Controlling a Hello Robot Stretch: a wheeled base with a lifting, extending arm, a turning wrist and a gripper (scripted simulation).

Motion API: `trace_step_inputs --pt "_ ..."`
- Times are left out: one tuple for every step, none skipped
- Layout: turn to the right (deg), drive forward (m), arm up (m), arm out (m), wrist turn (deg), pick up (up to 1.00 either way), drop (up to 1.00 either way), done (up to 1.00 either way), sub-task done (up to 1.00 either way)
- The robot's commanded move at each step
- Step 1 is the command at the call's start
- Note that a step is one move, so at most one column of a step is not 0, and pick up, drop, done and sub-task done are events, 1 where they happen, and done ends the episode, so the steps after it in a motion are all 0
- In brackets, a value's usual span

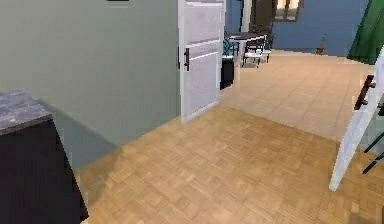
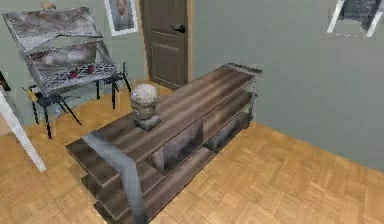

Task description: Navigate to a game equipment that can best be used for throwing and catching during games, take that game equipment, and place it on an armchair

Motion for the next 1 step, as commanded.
trace_step_inputs --pt "0.0 0.1 0.0 0.0 0.0 0.0 0.0 0.0 0.0"
